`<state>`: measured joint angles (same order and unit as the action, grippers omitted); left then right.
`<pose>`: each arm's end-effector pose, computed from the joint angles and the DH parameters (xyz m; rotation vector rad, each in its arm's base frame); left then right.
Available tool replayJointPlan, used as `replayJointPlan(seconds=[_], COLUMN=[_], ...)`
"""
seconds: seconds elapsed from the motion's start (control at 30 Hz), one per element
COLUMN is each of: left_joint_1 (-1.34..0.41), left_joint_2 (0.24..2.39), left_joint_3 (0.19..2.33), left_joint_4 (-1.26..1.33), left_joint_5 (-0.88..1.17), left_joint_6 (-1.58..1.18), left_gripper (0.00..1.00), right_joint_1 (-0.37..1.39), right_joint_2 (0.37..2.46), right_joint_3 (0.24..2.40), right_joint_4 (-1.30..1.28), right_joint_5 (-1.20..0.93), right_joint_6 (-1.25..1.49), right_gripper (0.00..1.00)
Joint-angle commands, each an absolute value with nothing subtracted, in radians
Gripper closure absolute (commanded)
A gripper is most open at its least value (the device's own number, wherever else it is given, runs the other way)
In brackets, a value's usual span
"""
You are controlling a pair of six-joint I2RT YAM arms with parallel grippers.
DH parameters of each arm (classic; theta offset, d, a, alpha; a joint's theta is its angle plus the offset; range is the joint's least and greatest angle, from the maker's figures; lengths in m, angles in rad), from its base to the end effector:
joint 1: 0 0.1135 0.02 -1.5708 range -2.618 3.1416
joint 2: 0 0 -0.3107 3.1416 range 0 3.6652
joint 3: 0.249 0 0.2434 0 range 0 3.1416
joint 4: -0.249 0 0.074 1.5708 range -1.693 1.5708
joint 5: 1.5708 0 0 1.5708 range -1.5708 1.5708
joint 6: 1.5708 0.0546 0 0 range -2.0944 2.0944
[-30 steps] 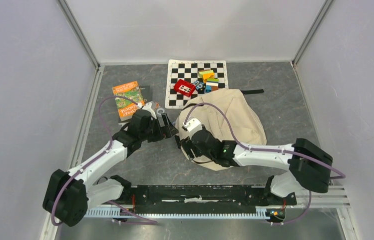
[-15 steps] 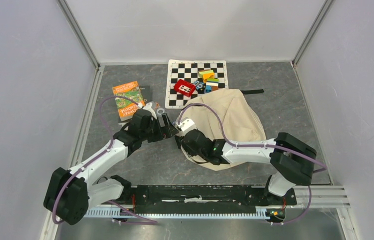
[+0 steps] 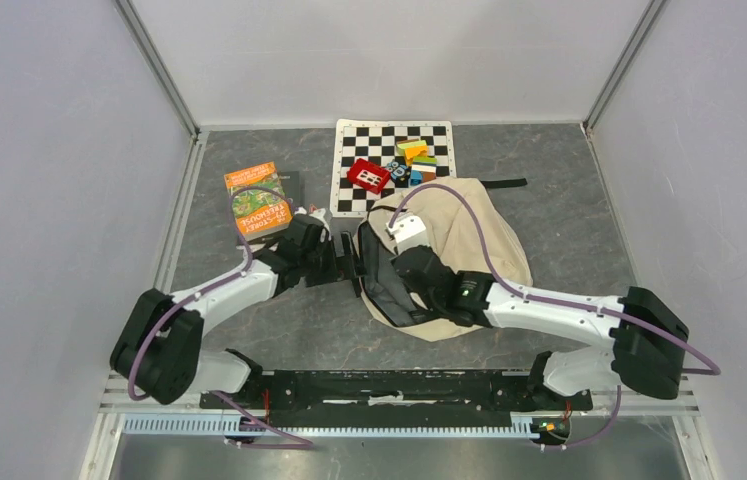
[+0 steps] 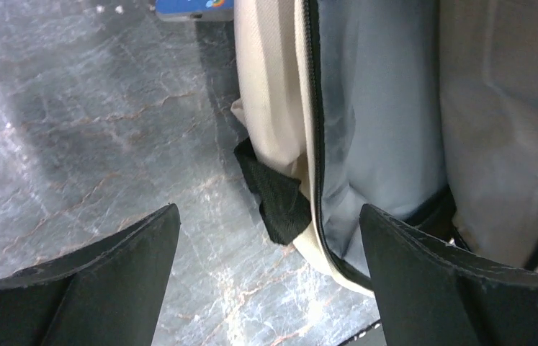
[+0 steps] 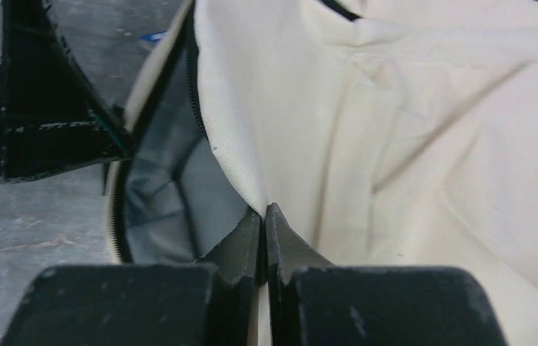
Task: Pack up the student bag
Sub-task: Adjust the student bag at the center of the board.
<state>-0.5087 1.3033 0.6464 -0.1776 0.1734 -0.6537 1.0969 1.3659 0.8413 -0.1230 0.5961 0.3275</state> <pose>0.2112 -0.1286 0.2219 -0.0984 2.5233 -0.7178 0.1578 0.2405 0.2796 -0.4848 2.0425 0.1921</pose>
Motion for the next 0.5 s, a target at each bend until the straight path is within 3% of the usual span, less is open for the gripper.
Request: replayJointPlan(seconds=[0.0,0.1,0.2,0.3,0.33,0.4,0.47], left_joint_1=[-0.542,-0.56,-0.568,-0.57,-0.569,-0.569,-0.569], left_joint_2=[1.387,1.443,1.503,1.533,1.522,1.464,1.368], left_joint_3=[0.735,0.767,0.791,0.794,0.787,0.768,0.756], left_joint_4=[-0.133,-0.106,-0.098,-0.097,-0.098,-0.111,-0.141], left_joint_5=[0.142,0.143,0.133,0.132,0.123,0.086,0.04], left_joint_6=[-0.603,-0.601,-0.588,-0.569,-0.566,-0.565,-0.563], left_gripper=[0.0,0.05,0.23,0.74,0.86,0.98,0.98], right_joint_1=[1.048,1.003,0.933,0.873,0.859,0.828,0.792], right_joint_2=[1.276,1.226,1.185,1.147,1.133,1.109,1.093], right_joint_3=[0.806,0.779,0.758,0.764,0.764,0.769,0.773], right_joint_4=[-0.192,-0.215,-0.234,-0.274,-0.281,-0.3,-0.314], right_joint_5=[0.722,0.743,0.738,0.731,0.737,0.753,0.765], right_joint_6=[0.322,0.311,0.297,0.284,0.27,0.245,0.217], right_gripper=[0.95,0.97,1.0,1.0,1.0,1.0,1.0])
